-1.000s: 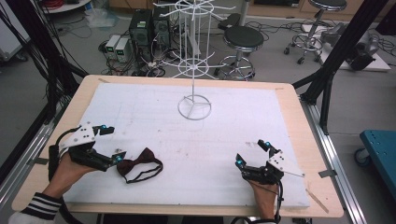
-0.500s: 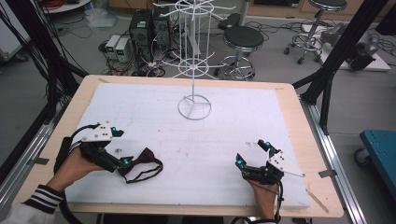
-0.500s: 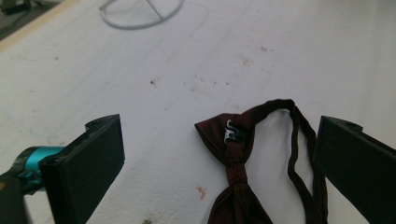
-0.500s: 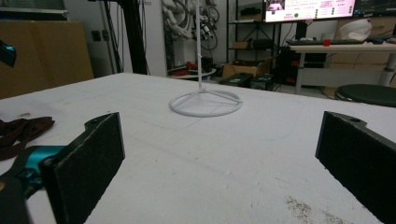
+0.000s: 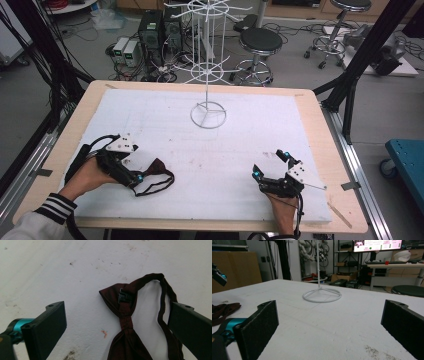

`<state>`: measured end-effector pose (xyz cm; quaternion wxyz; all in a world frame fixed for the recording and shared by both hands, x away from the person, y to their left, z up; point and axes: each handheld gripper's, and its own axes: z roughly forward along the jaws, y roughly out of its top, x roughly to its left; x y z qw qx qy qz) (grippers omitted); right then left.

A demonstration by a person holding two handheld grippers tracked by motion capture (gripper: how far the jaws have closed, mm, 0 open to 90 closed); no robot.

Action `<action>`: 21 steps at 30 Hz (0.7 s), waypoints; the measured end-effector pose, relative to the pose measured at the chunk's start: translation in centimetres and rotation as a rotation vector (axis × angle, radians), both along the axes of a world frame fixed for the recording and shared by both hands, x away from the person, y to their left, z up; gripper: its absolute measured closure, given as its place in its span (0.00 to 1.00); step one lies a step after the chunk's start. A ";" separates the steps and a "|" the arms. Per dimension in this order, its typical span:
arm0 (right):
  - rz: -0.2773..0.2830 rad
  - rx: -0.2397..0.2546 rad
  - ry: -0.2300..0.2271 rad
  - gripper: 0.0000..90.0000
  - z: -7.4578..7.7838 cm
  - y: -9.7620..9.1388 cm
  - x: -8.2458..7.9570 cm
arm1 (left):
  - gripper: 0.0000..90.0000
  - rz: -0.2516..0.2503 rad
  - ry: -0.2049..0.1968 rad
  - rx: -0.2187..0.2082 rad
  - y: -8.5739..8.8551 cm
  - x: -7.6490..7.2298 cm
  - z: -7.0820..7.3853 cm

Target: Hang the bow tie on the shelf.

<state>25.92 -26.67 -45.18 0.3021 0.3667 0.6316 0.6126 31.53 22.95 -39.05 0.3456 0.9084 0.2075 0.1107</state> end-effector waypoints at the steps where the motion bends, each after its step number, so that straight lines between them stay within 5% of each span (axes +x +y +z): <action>1: 0.000 0.000 0.000 0.01 0.0 0.0 0.0 | 0.03 0.000 0.000 0.000 0.0 0.0 0.0; 5: 0.000 -0.001 -0.006 0.01 0.0 0.0 0.0 | 0.04 -0.008 0.032 0.044 -0.3 0.2 -0.4; 8: -0.001 -0.002 -0.008 0.01 0.0 0.0 0.1 | 0.22 -0.039 0.040 0.043 -0.6 0.2 -0.6; 21: -0.001 0.000 -0.007 0.01 0.0 0.0 0.1 | 0.32 -0.060 0.098 0.115 -1.5 0.6 -1.2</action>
